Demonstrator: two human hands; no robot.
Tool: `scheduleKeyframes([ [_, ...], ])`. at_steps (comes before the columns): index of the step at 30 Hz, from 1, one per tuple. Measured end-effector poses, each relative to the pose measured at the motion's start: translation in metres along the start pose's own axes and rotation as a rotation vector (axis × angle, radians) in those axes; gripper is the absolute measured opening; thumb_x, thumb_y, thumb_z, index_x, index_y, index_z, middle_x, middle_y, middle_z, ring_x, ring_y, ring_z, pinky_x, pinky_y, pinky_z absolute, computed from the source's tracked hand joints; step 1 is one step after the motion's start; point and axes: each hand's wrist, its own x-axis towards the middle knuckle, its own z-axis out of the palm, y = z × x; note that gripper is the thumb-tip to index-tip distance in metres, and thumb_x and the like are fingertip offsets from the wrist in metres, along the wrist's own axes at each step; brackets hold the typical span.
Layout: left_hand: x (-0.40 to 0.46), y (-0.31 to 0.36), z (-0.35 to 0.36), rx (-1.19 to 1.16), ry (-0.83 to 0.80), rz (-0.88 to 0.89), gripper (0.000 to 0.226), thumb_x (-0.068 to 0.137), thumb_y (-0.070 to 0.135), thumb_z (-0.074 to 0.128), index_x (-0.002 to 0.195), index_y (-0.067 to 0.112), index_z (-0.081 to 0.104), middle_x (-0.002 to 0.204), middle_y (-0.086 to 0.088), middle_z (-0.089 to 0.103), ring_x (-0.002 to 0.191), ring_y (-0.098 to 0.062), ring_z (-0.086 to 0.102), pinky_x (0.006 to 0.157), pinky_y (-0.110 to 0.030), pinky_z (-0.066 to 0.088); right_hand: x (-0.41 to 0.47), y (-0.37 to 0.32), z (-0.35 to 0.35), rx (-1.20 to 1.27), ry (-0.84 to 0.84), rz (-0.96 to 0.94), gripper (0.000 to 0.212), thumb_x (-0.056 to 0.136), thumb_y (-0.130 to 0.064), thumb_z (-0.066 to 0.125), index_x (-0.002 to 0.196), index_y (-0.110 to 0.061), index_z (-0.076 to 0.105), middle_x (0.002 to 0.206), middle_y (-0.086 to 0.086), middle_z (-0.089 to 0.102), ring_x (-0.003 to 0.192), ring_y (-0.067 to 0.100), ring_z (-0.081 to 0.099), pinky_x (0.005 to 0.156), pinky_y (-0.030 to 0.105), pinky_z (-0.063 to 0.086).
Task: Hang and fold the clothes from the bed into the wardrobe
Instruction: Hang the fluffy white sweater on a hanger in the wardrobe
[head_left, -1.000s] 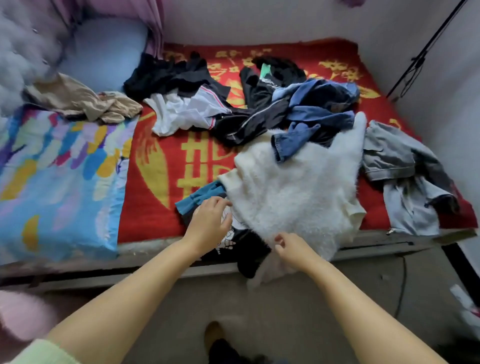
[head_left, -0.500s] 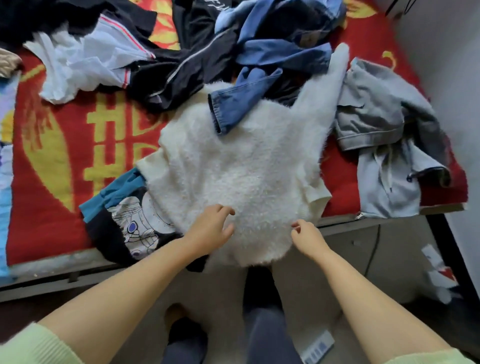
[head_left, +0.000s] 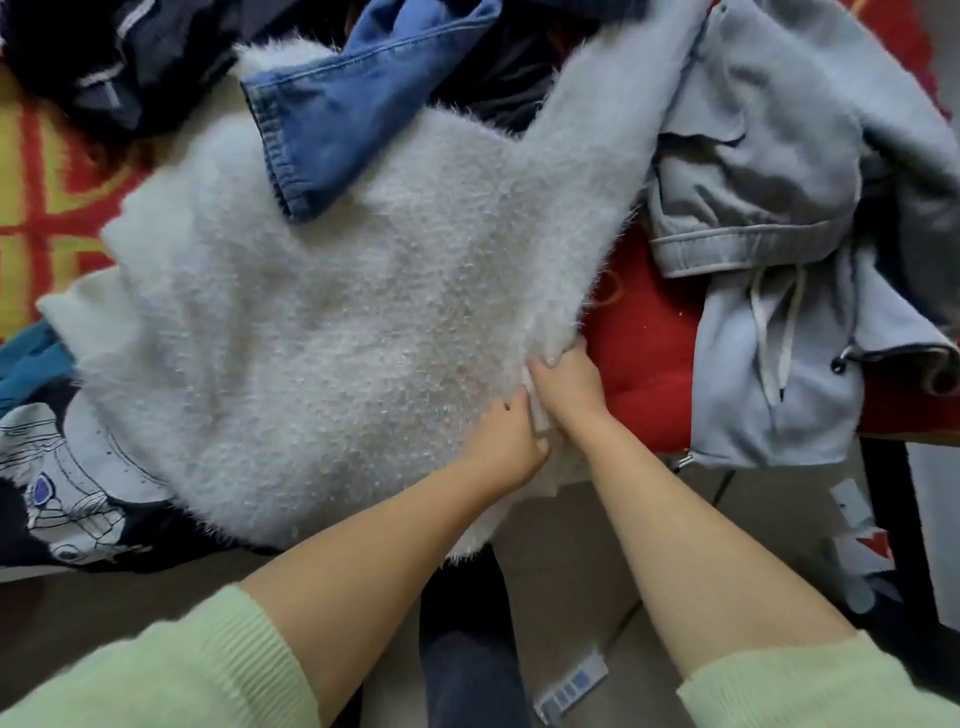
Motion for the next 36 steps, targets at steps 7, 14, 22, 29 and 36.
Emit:
scheduleKeyframes([
  [7,-0.014,-0.005,-0.008,-0.33,0.145,-0.018,0.046,0.081,0.043,0.043,0.119,0.018,0.049,0.108,-0.001,0.055,0.098,-0.02,0.056,0.069,-0.024,0.042,-0.032,-0.042,-0.019,0.285,-0.195,-0.01,0.033,0.095,-0.024,0.043,0.102,0.003,0.061,0.098,0.016,0.063,0.095,0.029,0.059,0.077,0.031,0.043],
  [14,-0.111,-0.029,-0.101,-0.489,0.347,0.132,0.015,0.089,0.025,0.062,0.082,0.038,0.055,0.08,0.014,0.062,0.075,-0.004,0.058,0.062,-0.021,0.043,-0.114,-0.124,-0.047,0.448,-0.296,-0.162,0.022,0.095,-0.024,0.046,0.082,-0.008,0.055,0.085,0.007,0.059,0.084,0.023,0.059,0.079,0.035,0.047],
  [22,-0.257,-0.078,-0.155,-0.622,0.44,0.213,0.058,0.064,0.062,0.074,0.107,0.024,0.063,0.101,0.004,0.069,0.091,0.002,0.061,0.081,-0.032,0.051,-0.276,-0.201,-0.046,0.401,-0.363,-0.392,0.03,0.096,-0.03,0.046,0.109,-0.004,0.054,0.102,0.007,0.055,0.102,0.025,0.056,0.093,0.039,0.046],
  [29,-0.443,-0.141,-0.141,-0.856,0.667,0.349,0.055,0.078,0.063,0.059,0.101,0.013,0.057,0.084,0.022,0.064,0.08,0.013,0.059,0.075,-0.011,0.044,-0.462,-0.224,0.008,0.477,-0.575,-0.578,0.02,0.095,-0.025,0.048,0.097,-0.008,0.059,0.083,0.009,0.058,0.073,0.018,0.061,0.063,0.025,0.049],
  [36,-0.589,-0.192,-0.141,-0.592,1.09,0.289,0.049,0.072,0.05,0.065,0.111,0.024,0.05,0.1,0.008,0.064,0.09,-0.006,0.061,0.075,-0.024,0.048,-0.607,-0.233,0.048,0.222,-0.696,-0.862,0.013,0.092,-0.023,0.053,0.086,-0.011,0.056,0.084,0.013,0.059,0.073,0.023,0.06,0.061,0.03,0.049],
])
